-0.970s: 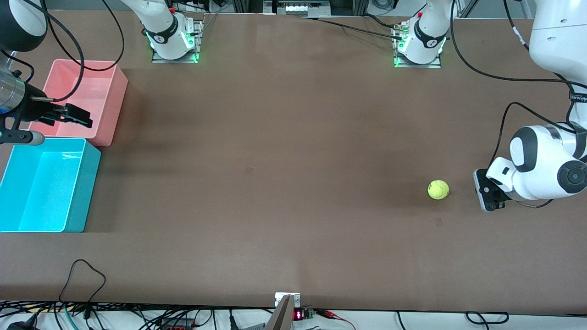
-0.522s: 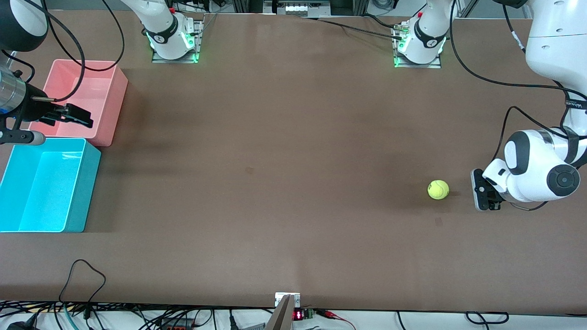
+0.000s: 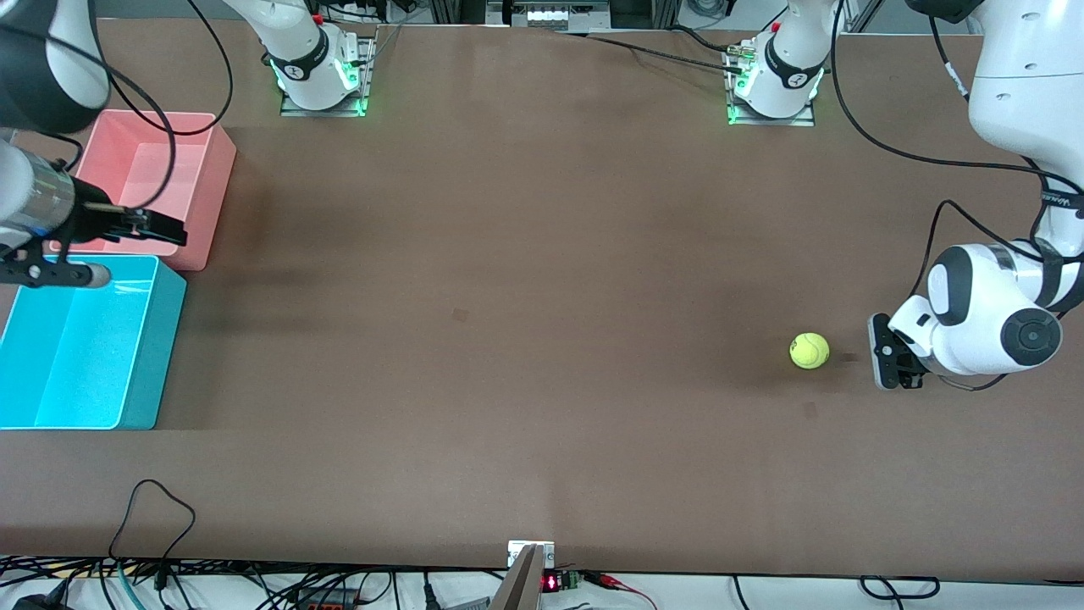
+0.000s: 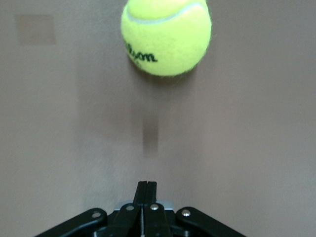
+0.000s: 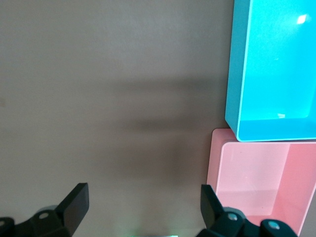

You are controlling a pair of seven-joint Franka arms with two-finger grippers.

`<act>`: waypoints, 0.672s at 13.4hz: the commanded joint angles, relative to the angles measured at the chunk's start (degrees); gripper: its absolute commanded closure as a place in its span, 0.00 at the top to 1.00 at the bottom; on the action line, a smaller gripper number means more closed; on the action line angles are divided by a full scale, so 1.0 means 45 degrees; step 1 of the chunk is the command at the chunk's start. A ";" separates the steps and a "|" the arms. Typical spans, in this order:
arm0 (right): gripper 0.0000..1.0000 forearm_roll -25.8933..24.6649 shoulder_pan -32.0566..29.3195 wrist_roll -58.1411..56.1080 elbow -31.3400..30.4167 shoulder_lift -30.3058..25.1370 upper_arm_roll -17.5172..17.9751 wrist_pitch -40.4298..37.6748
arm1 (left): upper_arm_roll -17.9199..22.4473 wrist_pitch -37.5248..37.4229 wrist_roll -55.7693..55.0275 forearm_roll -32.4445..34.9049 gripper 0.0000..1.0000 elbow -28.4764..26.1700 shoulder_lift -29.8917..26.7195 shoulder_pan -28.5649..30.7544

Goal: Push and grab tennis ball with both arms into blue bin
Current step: 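Push the tennis ball with the left gripper toward the right arm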

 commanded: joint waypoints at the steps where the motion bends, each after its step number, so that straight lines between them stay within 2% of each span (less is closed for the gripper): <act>1: 1.00 -0.0183 -0.0058 -0.0124 -0.0201 0.0326 0.0087 -0.0038 | -0.0675 0.0000 -0.0779 -0.0344 0.00 -0.0156 0.0238 -0.0358; 4: 1.00 -0.0144 -0.0019 -0.0123 -0.2304 0.0171 0.0107 0.2180 | -0.2450 0.0001 -0.3703 -0.0404 0.00 -0.0140 0.0551 -0.0826; 6: 1.00 -0.0105 0.0039 -0.0123 -0.3926 -0.0161 0.0126 0.3842 | -0.2592 -0.0174 -0.5368 -0.0404 0.00 0.0675 0.0531 -0.1956; 7: 1.00 -0.0105 0.0078 -0.0123 -0.4282 -0.0182 0.0165 0.4295 | -0.2496 -0.0736 -0.5413 -0.0269 0.00 0.1261 0.0531 -0.2116; 9: 1.00 -0.0105 0.0079 -0.0123 -0.4635 0.0013 0.0185 0.4687 | -0.2262 -0.2102 -0.4658 0.0024 0.00 0.2181 0.0473 -0.1497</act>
